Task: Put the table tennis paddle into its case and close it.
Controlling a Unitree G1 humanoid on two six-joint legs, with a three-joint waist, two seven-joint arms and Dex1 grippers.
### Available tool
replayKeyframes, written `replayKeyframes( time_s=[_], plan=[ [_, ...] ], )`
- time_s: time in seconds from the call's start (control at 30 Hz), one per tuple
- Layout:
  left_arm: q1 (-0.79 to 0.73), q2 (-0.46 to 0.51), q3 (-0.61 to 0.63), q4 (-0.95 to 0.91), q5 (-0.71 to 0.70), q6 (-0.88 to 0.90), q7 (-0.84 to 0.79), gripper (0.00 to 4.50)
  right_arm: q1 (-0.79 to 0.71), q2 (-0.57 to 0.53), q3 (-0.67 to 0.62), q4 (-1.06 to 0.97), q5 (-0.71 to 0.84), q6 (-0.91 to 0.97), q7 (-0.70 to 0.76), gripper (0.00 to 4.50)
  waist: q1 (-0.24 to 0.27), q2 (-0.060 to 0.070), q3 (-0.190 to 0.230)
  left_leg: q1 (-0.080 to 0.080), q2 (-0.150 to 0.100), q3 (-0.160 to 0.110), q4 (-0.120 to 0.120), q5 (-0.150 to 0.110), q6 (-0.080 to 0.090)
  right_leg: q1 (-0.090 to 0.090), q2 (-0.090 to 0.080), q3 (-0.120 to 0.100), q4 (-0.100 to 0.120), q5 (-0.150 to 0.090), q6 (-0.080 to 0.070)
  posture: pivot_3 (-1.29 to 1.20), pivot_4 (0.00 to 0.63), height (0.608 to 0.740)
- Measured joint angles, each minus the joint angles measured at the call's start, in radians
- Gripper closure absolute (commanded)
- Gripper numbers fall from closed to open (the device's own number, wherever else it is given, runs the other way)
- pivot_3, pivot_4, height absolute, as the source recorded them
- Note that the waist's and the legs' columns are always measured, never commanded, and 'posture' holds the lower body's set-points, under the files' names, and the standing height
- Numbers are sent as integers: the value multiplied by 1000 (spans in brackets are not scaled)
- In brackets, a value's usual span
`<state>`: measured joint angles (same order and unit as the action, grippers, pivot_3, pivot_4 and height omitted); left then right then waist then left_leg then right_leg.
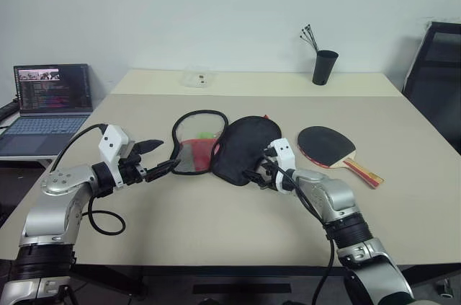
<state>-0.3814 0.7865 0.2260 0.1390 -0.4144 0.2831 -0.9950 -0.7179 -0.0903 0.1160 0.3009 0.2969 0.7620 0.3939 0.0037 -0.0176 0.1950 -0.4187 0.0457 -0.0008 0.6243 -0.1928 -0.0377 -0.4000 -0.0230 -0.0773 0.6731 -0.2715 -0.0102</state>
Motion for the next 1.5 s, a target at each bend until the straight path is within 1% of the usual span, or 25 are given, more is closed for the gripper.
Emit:
replayKeyframes(
  time_s=[0.03,0.07,0.17,0.27,0.4,0.43,0.6,0.63,0.77,0.9,1.0,1.23,1.5],
  plan=[
    [0,0,0,0,1,0,0,430,-17,20,-4,26,-2,-11,-5,141,-1,-1,0,-1,0,4,0,0,0,-5,0,5,5,0,0,0,150,740],
    [-1,0,-2,0,1,0,0,430,-30,37,-9,49,-3,-18,-9,141,-4,-1,0,0,0,6,0,0,0,-6,0,7,7,0,0,0,150,740],
    [-5,0,-5,0,6,-1,0,430,-52,83,-12,97,-9,-36,-17,141,-8,-1,-1,2,2,9,1,0,0,-6,1,9,7,1,-2,0,150,740],
    [-5,0,-5,-1,10,-2,1,430,-54,103,-12,110,-15,-48,-22,732,-9,-1,-1,2,2,10,1,0,0,-7,3,10,7,2,-4,0,150,740],
    [8,0,-5,-18,13,-4,2,430,-54,111,-16,114,-22,-48,-24,2103,-9,-1,-1,2,3,12,0,0,0,-9,3,12,7,2,-4,0,150,740],
    [14,-1,-5,-21,14,-4,2,430,-54,112,-16,114,-22,-48,-24,2520,-9,-1,-1,2,3,12,0,0,0,-9,3,12,7,2,-4,0,150,740],
    [38,-5,-5,-39,16,-4,3,430,-53,111,-26,112,-19,-23,-27,4304,-9,-2,-1,1,3,13,0,0,0,-10,3,13,7,2,-4,0,150,740],
    [42,-5,-6,-48,16,-4,2,430,-51,107,-31,102,-17,-10,-25,4477,-9,-2,-1,1,3,13,0,0,0,-10,3,13,7,2,-4,0,150,740],
    [49,-11,-30,-81,16,-3,1,430,-13,72,-43,-3,12,79,-5,4477,-7,-2,-1,1,3,13,0,0,0,-10,3,13,7,2,-4,0,150,740],
    [53,-13,-49,-102,16,-1,-1,430,65,-33,-36,-146,47,200,56,4477,-4,-2,-1,1,3,13,1,0,0,-10,2,14,7,2,-4,0,150,740],
    [52,-16,-66,-104,16,-1,-3,430,84,-89,-36,-193,63,252,88,4477,-6,-2,-1,1,3,14,1,0,0,-10,3,14,7,2,-4,0,150,740],
    [43,-26,-105,-108,16,-1,-20,430,82,-207,-16,-211,75,276,161,4477,-6,-2,-1,1,2,14,0,0,0,-11,4,13,6,2,-4,0,150,740],
    [15,-33,-133,-108,22,-1,-23,430,58,-290,8,-170,65,264,235,4477,-6,-2,-1,1,1,15,0,0,0,-11,4,14,6,2,-4,0,150,740]
  ],
)
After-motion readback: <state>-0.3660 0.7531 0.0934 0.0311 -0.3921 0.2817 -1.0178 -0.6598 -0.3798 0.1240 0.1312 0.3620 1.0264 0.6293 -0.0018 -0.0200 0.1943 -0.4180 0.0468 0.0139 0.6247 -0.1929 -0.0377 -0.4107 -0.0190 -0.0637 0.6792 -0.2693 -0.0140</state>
